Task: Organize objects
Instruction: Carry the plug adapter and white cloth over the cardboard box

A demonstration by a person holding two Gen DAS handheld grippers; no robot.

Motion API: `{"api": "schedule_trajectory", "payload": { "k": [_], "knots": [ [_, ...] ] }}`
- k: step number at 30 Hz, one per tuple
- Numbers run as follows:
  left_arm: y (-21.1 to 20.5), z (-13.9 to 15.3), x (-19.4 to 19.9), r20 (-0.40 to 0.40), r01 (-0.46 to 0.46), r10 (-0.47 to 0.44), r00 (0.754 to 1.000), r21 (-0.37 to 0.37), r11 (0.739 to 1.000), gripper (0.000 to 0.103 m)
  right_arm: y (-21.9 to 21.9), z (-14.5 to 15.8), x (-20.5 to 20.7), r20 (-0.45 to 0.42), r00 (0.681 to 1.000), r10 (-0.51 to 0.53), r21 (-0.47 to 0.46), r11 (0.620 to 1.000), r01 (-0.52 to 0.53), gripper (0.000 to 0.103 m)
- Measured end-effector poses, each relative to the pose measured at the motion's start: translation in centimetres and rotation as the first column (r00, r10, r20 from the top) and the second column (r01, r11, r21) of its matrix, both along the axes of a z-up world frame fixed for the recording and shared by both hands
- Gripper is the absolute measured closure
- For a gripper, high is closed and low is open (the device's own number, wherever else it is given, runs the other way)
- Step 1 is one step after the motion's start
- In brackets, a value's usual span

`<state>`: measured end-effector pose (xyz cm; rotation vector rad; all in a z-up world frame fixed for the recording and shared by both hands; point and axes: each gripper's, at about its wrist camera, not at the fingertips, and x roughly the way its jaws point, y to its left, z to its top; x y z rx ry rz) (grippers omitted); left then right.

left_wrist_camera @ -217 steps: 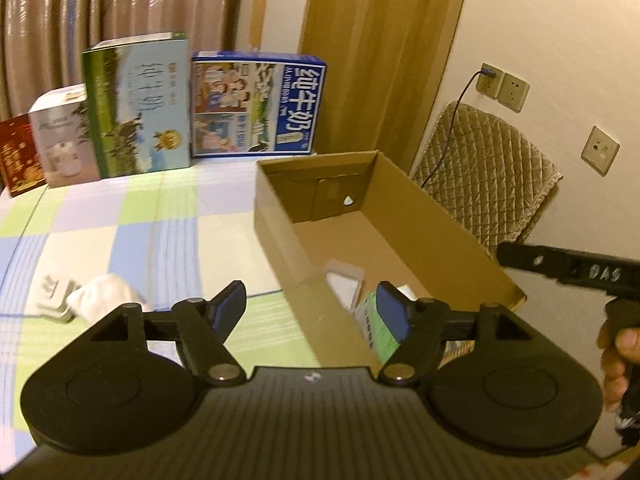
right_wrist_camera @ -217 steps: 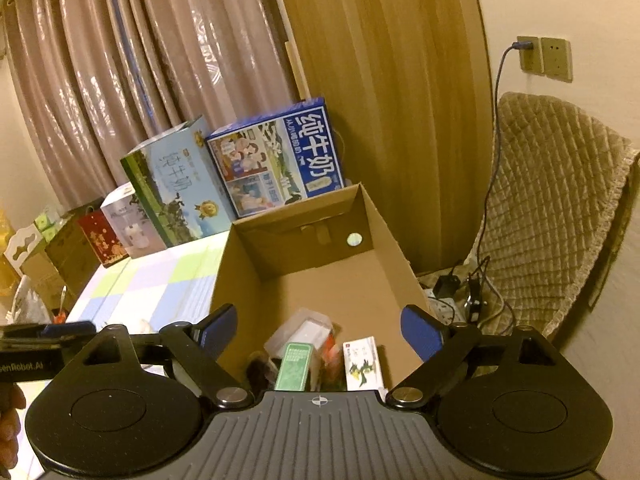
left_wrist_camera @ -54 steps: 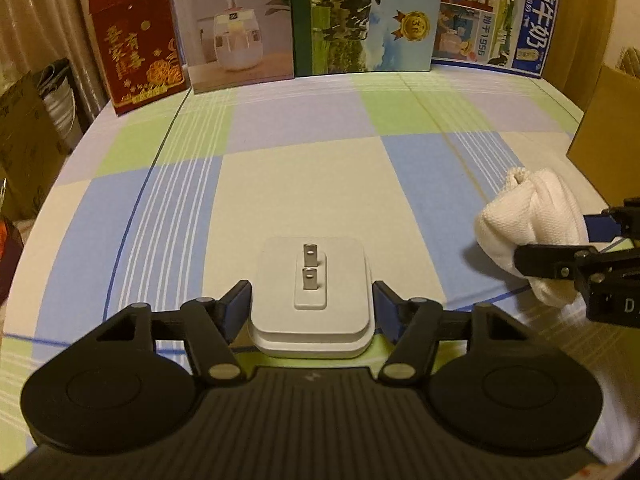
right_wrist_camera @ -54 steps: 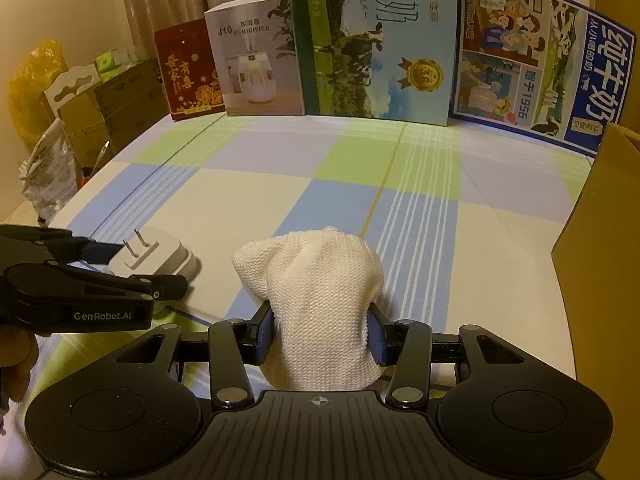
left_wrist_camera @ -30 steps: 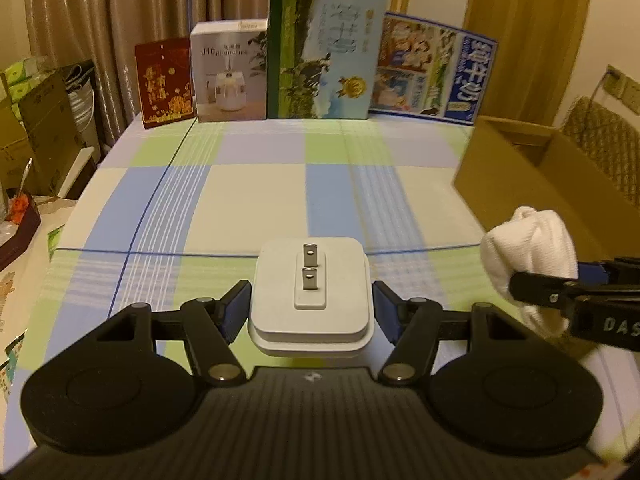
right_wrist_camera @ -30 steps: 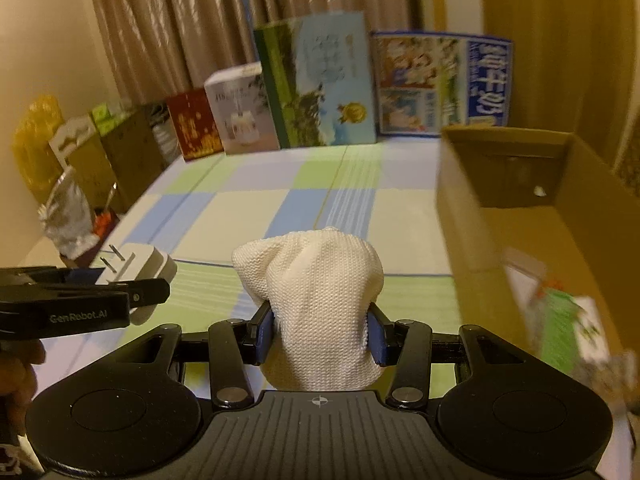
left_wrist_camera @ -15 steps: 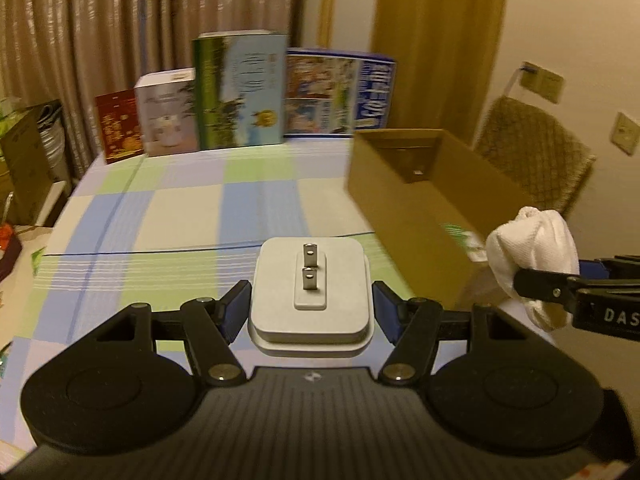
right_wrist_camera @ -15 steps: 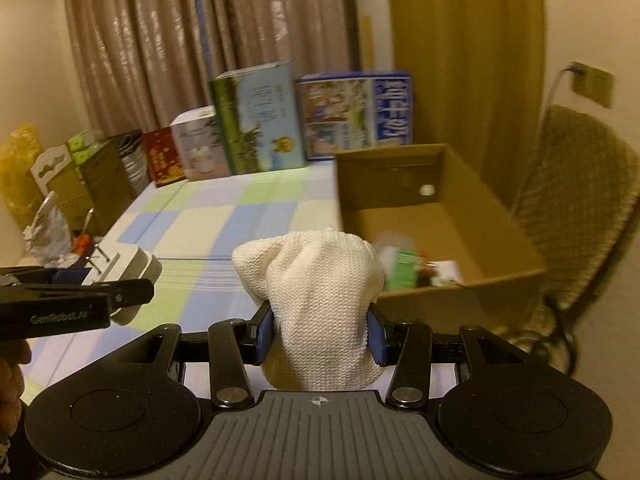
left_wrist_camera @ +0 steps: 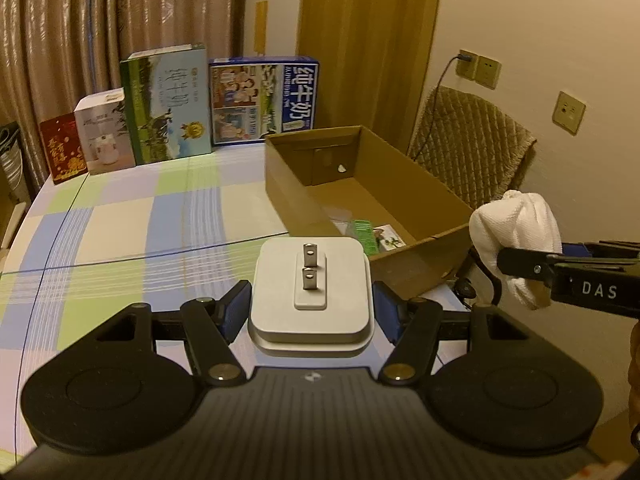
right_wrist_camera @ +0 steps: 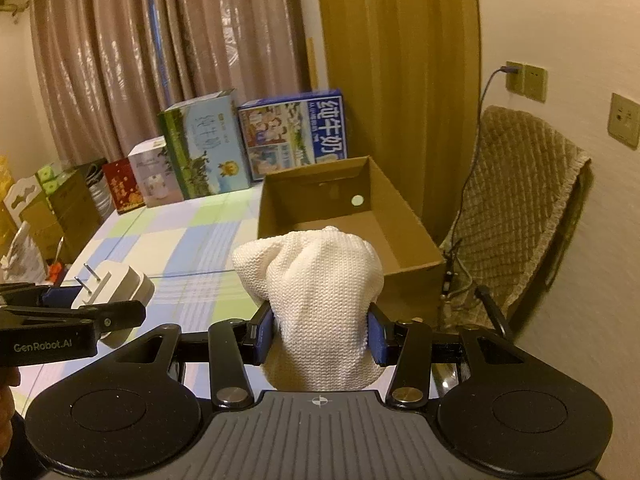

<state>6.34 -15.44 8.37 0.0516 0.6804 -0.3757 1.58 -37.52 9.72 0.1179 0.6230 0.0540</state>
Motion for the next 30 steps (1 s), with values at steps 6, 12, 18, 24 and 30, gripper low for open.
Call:
{"api": "schedule_trajectory", "payload": {
  "k": [6,12,18,24,30],
  "knots": [
    [-1.6,0.3,-0.5,0.004,0.025,-0.025,1.0,0.004,1.0,0.043,-1.3,0.1,-0.7,0.003,1.0,-0.016,0.007,1.0,0.016,0.059],
    [-2.8,0.6,-0.7,0.009,0.045,-0.045,0.999,0.008,0.999,0.043,-1.9,0.4,-0.8,0.01,0.999,-0.031,0.008,0.999,0.031,0.059],
    [-3.5,0.5,-0.6,0.009,0.052,-0.052,0.999,0.012,0.999,0.043,-2.4,0.4,-0.7,0.012,0.999,-0.032,0.007,0.999,0.032,0.059],
    [-3.8,0.4,-0.4,0.004,0.056,-0.056,0.998,0.01,0.998,0.043,-2.6,0.5,-0.5,0.012,0.999,-0.032,0.004,0.999,0.032,0.059],
    [-4.2,0.4,0.2,0.002,0.06,-0.06,0.998,0.007,0.998,0.043,-3.0,0.8,0.4,0.011,1.0,-0.02,0.003,1.0,0.02,0.059]
  ]
}}
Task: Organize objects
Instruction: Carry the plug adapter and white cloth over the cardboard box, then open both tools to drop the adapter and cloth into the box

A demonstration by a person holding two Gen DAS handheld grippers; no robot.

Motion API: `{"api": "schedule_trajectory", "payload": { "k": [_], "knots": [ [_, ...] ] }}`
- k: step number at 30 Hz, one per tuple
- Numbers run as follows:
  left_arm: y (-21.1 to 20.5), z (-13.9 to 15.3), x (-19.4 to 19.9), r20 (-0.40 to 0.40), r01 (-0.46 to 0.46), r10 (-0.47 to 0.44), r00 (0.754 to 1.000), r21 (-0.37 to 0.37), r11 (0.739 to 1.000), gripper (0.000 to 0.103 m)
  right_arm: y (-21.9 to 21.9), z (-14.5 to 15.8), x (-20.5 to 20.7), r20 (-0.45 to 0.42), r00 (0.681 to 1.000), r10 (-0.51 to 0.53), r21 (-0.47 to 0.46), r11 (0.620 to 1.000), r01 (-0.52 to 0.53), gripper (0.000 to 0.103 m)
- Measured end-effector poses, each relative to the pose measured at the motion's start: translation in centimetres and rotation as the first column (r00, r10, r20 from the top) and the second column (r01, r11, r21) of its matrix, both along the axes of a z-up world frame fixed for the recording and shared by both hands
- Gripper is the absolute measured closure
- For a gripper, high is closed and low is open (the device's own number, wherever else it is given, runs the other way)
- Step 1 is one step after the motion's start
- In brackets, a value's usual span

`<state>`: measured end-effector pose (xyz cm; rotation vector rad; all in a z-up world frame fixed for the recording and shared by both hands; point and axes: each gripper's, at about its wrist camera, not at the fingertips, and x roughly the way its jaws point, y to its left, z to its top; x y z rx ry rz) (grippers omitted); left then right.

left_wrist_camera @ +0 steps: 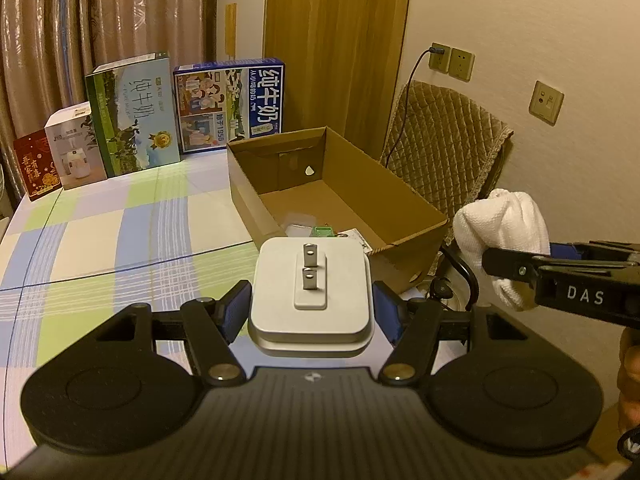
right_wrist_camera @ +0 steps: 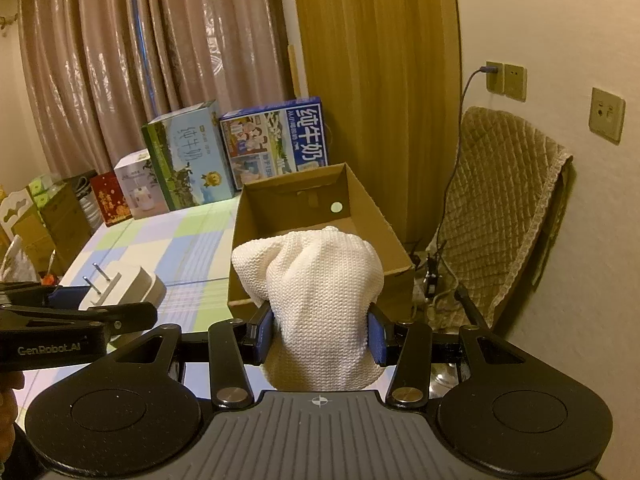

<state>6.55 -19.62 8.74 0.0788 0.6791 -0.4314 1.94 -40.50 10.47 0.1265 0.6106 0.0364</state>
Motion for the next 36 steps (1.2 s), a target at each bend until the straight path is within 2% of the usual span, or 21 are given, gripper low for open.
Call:
{"api": "schedule_trajectory", "payload": {
  "k": [9,28,36],
  "knots": [
    [-1.7,-0.1,3.3,-0.006,0.003,-0.003,1.0,0.005,1.0,0.043,-1.2,0.2,4.6,-0.011,1.0,0.029,-0.029,0.999,-0.029,0.059],
    [-5.8,-2.6,14.0,-0.054,0.045,-0.044,0.998,0.022,0.999,0.043,-3.3,-2.3,15.0,-0.068,0.997,0.041,-0.069,0.997,-0.045,0.059],
    [-6.8,-4.0,17.4,-0.072,0.058,-0.055,0.996,0.031,0.998,0.043,-3.8,-3.6,18.0,-0.086,0.996,0.035,-0.045,0.998,-0.039,0.059]
  ]
}}
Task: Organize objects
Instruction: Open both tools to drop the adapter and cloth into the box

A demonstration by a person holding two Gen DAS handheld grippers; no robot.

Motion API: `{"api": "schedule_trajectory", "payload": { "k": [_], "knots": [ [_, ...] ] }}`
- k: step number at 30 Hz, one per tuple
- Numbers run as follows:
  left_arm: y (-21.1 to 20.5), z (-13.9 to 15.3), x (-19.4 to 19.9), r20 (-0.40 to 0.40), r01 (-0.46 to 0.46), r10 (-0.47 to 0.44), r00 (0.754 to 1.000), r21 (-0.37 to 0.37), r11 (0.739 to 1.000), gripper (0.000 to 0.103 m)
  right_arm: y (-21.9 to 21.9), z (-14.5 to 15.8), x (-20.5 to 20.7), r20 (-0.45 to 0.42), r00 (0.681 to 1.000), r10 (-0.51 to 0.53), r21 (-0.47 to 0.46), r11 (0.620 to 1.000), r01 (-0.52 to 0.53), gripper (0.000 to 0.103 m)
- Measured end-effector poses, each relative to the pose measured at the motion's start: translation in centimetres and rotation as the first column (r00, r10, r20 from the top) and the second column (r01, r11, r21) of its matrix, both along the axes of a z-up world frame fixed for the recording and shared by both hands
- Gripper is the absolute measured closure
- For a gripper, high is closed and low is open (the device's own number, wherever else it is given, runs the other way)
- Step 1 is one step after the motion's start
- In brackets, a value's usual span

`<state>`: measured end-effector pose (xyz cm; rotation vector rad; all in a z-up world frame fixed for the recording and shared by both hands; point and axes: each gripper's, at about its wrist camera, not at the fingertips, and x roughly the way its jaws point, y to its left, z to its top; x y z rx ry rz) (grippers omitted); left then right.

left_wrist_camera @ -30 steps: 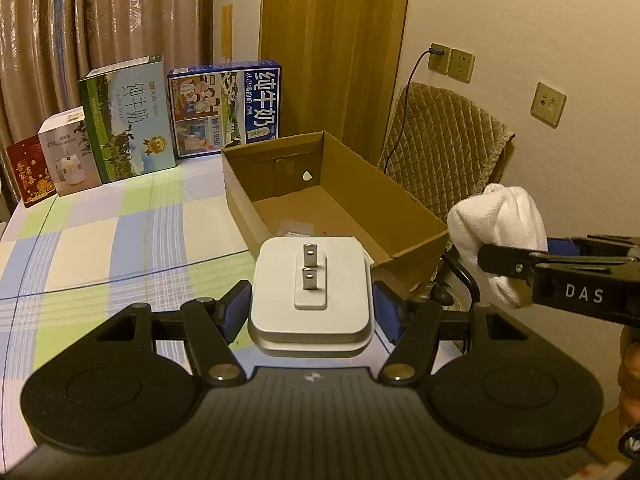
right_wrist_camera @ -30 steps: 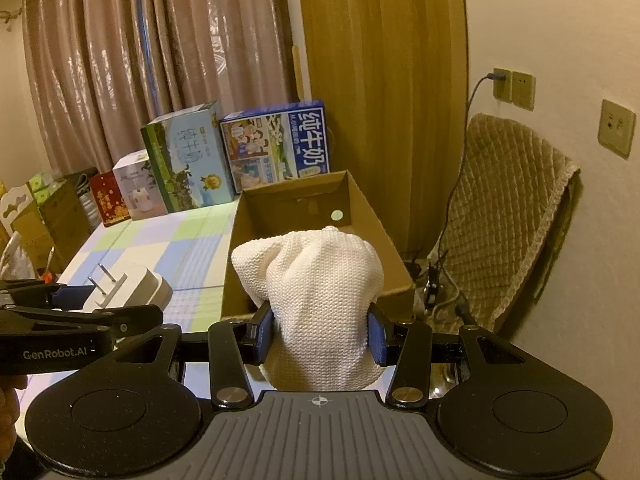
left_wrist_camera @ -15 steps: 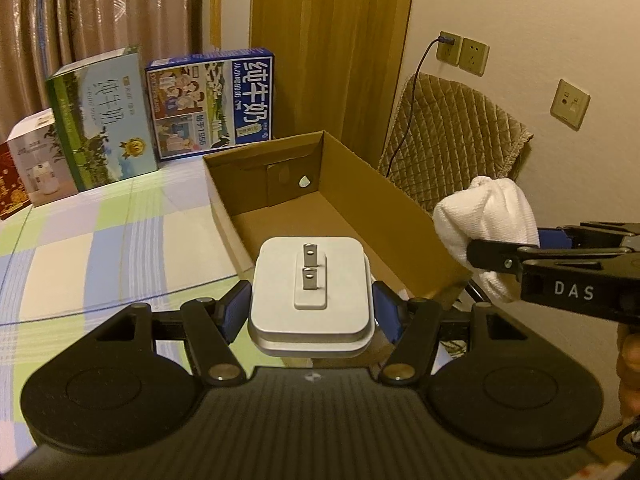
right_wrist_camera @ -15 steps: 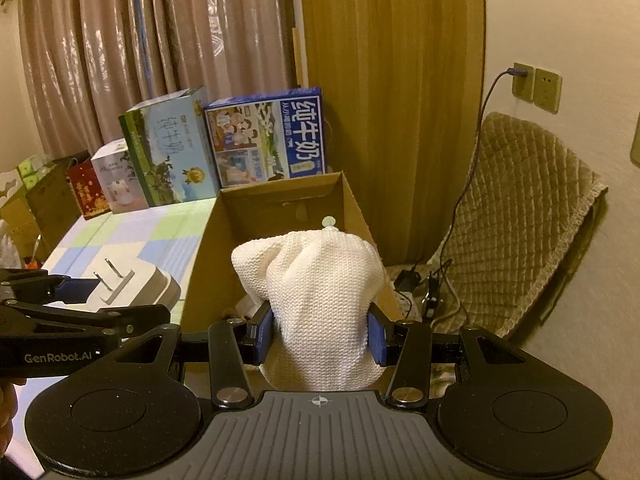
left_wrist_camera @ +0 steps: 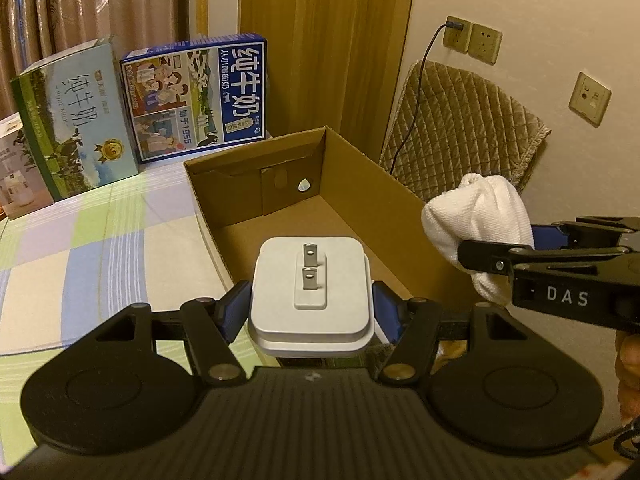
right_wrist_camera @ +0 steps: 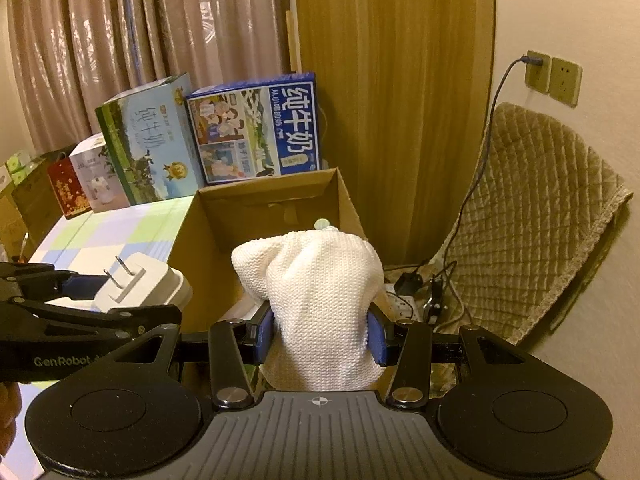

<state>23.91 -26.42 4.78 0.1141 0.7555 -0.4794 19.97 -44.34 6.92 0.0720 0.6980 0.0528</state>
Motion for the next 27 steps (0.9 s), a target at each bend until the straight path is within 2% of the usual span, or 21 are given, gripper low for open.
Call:
{"api": "schedule_trajectory", "payload": {
  "k": [7,10,22,23,24,25,26,27],
  "knots": [
    [-1.0,-1.3,2.1,-0.015,0.025,-0.025,1.0,0.01,1.0,0.043,-0.7,-0.6,1.5,-0.007,1.0,-0.025,0.02,0.999,0.025,0.059],
    [-1.3,-1.7,3.1,-0.018,0.028,-0.028,0.999,0.024,0.999,0.022,-0.9,-0.7,1.6,-0.008,1.0,-0.029,0.021,0.999,0.03,0.059],
    [2.2,-0.3,2.0,0.016,-0.03,0.03,0.999,0.014,0.999,0.022,-0.1,-0.7,1.5,-0.007,1.0,-0.003,0.064,0.998,0.003,0.058],
    [2.5,-0.1,1.9,0.017,-0.036,0.036,0.999,0.011,0.999,0.022,-0.2,-0.6,1.5,0.003,1.0,0.001,0.083,0.997,-0.001,0.055],
    [2.9,0.0,1.7,0.018,-0.046,0.046,0.999,0.008,0.999,0.022,-0.2,-0.6,1.6,0.013,1.0,0.002,0.104,0.995,-0.003,0.041],
    [3.3,0.2,1.5,0.018,-0.055,0.055,0.998,0.005,0.998,0.022,-0.4,-0.6,1.7,0.024,1.0,-0.004,0.131,0.991,0.001,0.021],
    [3.7,0.3,1.4,0.018,-0.062,0.062,0.998,0.003,0.998,0.022,-0.6,-0.4,1.6,0.036,0.999,-0.015,0.157,0.988,0.009,0.016],
    [4.1,0.4,1.2,0.018,-0.071,0.071,0.997,0.002,0.997,0.021,-0.8,-0.3,1.5,0.044,0.999,-0.022,0.178,0.984,0.014,0.015]
  ]
}}
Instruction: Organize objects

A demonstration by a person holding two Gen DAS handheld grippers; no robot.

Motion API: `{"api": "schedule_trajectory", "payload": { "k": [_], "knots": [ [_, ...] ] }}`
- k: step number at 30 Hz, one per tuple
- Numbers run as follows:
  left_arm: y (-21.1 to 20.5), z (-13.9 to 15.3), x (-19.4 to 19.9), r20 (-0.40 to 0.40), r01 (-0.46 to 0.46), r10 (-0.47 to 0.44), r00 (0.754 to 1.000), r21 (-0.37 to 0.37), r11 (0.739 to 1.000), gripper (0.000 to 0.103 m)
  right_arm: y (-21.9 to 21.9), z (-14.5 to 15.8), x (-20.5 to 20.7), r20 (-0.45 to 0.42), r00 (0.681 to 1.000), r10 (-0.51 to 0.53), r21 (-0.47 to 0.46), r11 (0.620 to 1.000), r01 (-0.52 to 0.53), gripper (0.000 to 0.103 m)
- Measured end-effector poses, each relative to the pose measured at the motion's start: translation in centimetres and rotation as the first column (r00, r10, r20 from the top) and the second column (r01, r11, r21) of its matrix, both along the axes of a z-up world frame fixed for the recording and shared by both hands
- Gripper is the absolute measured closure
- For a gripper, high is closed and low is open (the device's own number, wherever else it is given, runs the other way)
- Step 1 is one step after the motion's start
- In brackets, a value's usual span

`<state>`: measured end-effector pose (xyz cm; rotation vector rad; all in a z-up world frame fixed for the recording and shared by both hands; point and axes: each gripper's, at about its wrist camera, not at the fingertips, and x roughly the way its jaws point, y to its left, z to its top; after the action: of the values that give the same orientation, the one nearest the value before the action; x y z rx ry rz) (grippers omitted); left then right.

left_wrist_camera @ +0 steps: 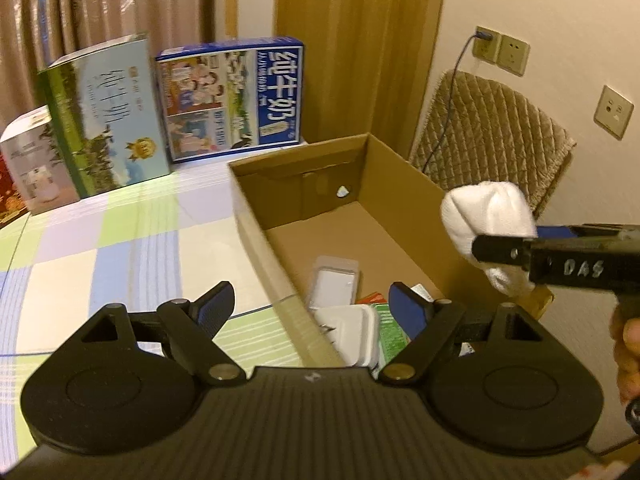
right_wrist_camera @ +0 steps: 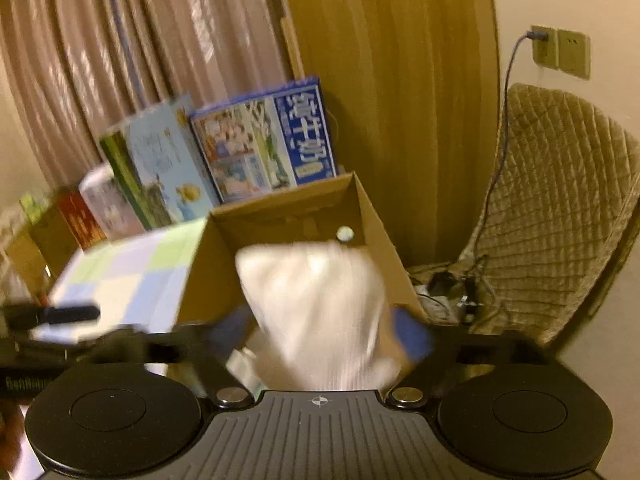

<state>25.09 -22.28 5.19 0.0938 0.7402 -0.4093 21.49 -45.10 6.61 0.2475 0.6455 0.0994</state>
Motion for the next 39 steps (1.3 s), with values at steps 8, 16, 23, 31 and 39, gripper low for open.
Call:
{"api": "schedule_trajectory", "payload": {
  "k": [8,16,23,31,39],
  "knots": [
    [2.4,0.4,-2.8,-0.005,-0.038,0.038,0.999,-0.001,0.999,0.011,-0.5,1.4,-3.2,-0.005,1.0,-0.024,0.009,1.0,0.024,0.013],
    [3.3,1.3,-8.7,0.001,-0.043,0.043,0.999,0.009,0.999,0.001,1.8,2.6,-9.5,-0.044,0.999,0.018,-0.052,0.998,-0.02,0.005],
    [4.6,2.3,-14.3,0.006,-0.095,0.095,0.995,0.026,0.995,0.001,4.1,3.0,-15.5,-0.059,0.997,0.049,-0.099,0.994,-0.054,0.002],
    [6.1,3.6,-20.0,-0.008,-0.155,0.155,0.988,-0.011,0.988,0.001,5.6,3.8,-20.8,-0.061,0.997,0.054,-0.114,0.992,-0.061,0.002],
    [8.1,5.0,-23.9,0.007,-0.22,0.22,0.975,-0.036,0.975,0.001,6.9,5.1,-24.3,-0.047,0.997,0.064,-0.142,0.987,-0.07,0.002]
  ]
}}
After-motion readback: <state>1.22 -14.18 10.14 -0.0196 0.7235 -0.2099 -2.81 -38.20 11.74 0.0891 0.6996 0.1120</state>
